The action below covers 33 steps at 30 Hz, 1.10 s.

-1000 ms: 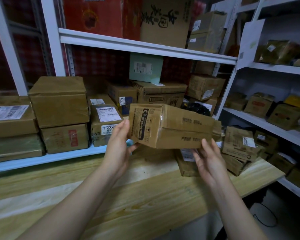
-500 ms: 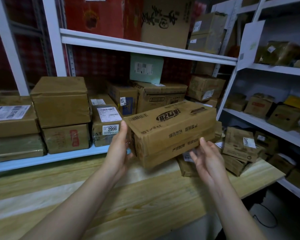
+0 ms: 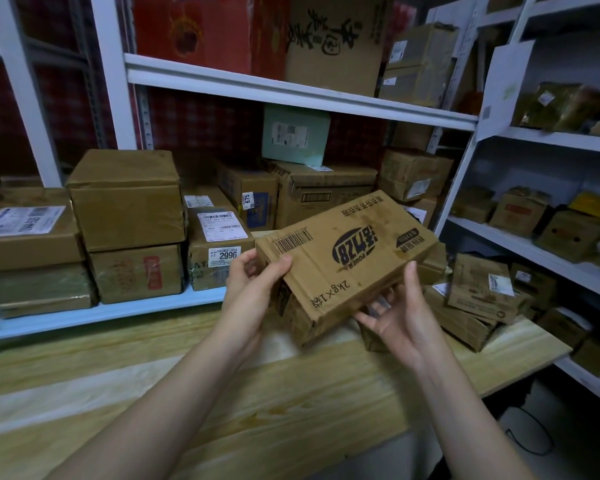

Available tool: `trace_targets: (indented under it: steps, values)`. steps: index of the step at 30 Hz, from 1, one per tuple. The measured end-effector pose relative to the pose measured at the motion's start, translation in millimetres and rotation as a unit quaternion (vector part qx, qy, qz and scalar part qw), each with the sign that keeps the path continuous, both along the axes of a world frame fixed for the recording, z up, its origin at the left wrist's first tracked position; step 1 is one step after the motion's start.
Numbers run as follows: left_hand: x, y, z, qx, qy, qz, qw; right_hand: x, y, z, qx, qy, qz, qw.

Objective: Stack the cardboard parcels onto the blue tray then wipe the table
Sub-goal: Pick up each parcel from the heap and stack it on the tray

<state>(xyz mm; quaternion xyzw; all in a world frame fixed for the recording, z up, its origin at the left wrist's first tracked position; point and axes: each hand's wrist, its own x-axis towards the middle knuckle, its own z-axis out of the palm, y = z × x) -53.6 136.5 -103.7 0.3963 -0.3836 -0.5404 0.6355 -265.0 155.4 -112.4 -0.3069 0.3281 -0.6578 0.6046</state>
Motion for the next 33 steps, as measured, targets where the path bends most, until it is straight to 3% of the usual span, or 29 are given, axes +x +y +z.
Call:
trace_targets:
  steps: [7,17,33]
  values:
    - [-1.7,5.8,6.7,-0.032,-0.073,0.026,0.996,7.9,-1.8,1.5,0.031,0.004,0.051,0.998]
    - [0.5,12.0,19.1,-0.044,-0.043,-0.007,0.998,5.7,-6.8,-5.2,0.097,-0.114,0.028,0.988]
    - [-4.7,17.1,4.2,-0.013,-0.057,-0.021,0.998,-3.9,-22.3,-25.8,0.111,-0.099,-0.017,0.989]
